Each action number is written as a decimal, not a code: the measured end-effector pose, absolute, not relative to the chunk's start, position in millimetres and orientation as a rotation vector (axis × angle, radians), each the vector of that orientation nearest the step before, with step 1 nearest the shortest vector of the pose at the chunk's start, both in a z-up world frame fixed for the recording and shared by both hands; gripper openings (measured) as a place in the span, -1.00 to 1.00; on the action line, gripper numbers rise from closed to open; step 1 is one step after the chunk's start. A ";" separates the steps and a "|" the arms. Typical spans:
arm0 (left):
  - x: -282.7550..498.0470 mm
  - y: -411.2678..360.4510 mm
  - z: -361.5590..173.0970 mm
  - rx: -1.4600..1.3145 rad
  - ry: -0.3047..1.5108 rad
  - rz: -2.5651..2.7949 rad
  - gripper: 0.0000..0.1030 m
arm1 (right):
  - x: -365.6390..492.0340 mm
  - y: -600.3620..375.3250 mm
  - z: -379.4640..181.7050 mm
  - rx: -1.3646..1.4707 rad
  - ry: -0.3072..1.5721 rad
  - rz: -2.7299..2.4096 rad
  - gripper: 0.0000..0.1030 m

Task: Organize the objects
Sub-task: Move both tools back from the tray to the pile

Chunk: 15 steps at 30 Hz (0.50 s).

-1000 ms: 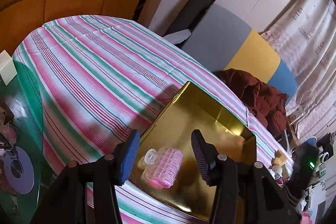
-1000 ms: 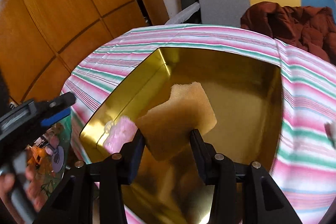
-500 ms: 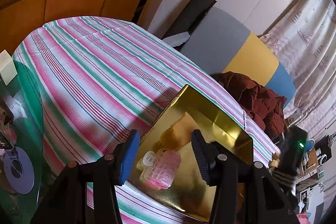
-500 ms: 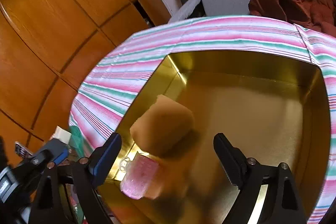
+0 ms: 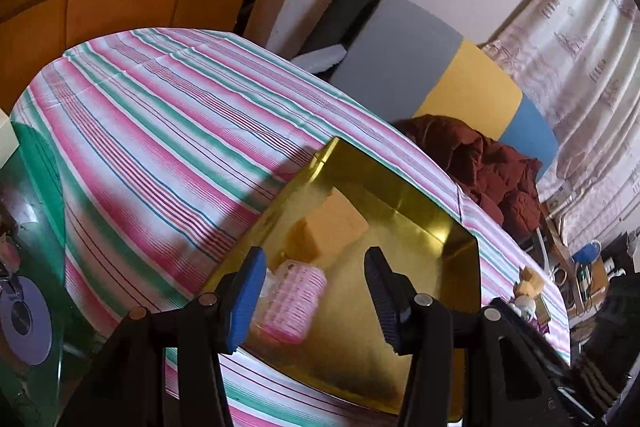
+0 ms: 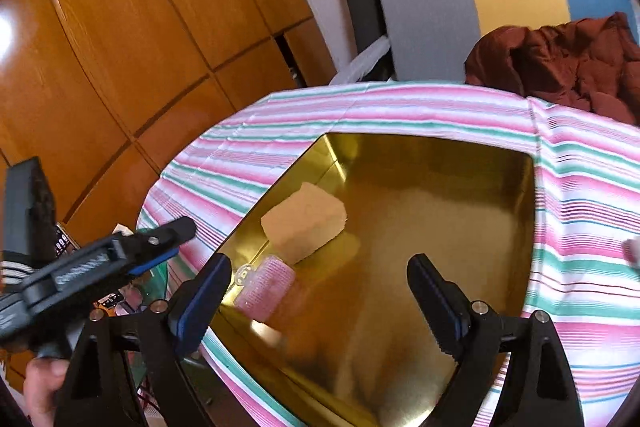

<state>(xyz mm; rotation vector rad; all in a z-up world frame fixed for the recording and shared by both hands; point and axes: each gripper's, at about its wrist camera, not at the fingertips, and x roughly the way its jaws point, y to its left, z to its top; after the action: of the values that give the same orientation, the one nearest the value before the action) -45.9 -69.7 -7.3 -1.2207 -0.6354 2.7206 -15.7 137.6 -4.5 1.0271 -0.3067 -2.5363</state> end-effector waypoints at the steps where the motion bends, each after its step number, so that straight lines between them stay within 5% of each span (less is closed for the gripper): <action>1: -45.5 -66.1 -8.0 -1.225 -0.623 2.714 0.00 | -10.4 141.2 -0.7 1.008 -0.292 -2.558 0.75; 15: -26.6 7.0 -10.2 -1.214 -0.394 2.562 0.00 | 44.2 235.9 6.4 0.973 -0.302 -2.818 0.74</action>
<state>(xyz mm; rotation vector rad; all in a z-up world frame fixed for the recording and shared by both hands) -26.6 7.0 -10.2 -1.2138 -0.3945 2.5624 44.2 235.9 6.4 0.9729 -0.3022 -2.8179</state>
